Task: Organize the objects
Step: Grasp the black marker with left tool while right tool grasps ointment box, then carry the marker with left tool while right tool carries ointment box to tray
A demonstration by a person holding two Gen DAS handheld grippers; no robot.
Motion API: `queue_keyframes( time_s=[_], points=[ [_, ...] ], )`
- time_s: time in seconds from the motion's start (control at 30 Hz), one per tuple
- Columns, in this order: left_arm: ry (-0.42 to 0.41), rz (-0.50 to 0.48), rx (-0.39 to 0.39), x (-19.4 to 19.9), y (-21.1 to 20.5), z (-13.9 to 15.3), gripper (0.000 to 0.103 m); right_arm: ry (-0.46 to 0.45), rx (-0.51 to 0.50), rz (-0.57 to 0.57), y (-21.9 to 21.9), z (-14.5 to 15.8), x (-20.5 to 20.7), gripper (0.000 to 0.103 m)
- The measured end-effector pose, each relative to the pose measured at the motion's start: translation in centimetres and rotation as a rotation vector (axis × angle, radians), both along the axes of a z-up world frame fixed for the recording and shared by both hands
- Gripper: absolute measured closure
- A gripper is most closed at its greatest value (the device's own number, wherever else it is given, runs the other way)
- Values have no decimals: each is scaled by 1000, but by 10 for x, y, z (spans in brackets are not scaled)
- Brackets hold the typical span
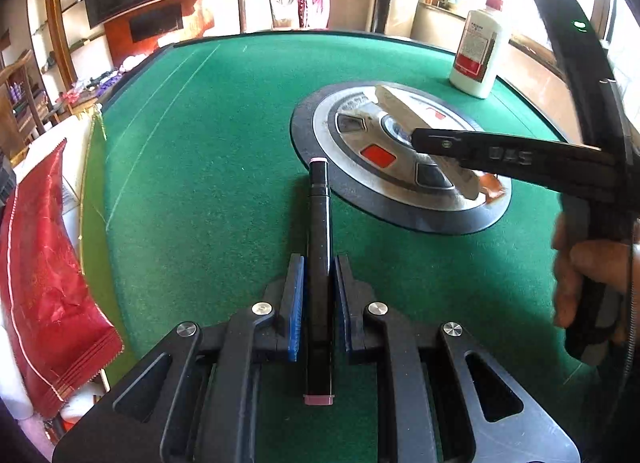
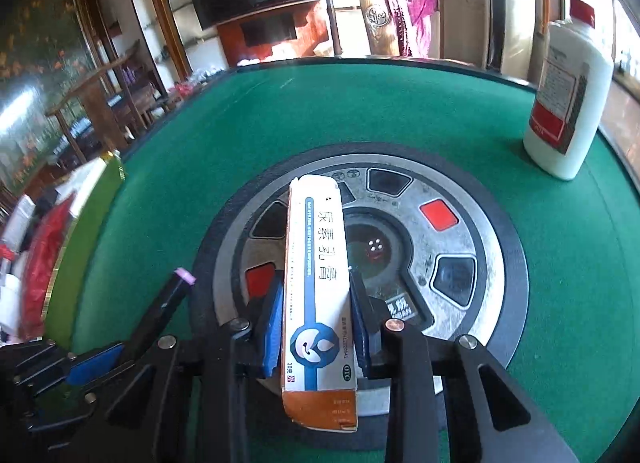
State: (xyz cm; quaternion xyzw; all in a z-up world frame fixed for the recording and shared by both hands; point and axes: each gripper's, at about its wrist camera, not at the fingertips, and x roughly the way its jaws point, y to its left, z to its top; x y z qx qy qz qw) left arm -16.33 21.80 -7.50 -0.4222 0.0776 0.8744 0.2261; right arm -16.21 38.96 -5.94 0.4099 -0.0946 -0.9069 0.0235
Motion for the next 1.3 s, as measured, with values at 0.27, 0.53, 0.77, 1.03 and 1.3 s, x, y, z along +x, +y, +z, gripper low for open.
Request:
queue_keyframes(
  time_s=[0.27, 0.53, 0.77, 1.03, 1.3],
  points=[
    [8, 16, 50, 1, -6, 4, 89, 90, -36, 29, -18, 30, 29, 74],
    [89, 27, 36, 11, -8, 16, 89, 148, -45, 25, -23, 47, 57, 74],
    [172, 45, -9, 29, -11, 25, 89, 172, -69, 39, -30, 52, 77, 74],
    [227, 76, -7, 54, -29, 35, 89, 196, -67, 71, -48, 54, 102, 74],
    [268, 93, 25, 74, -50, 54, 89, 201, -79, 85, -64, 51, 114, 74]
  ],
)
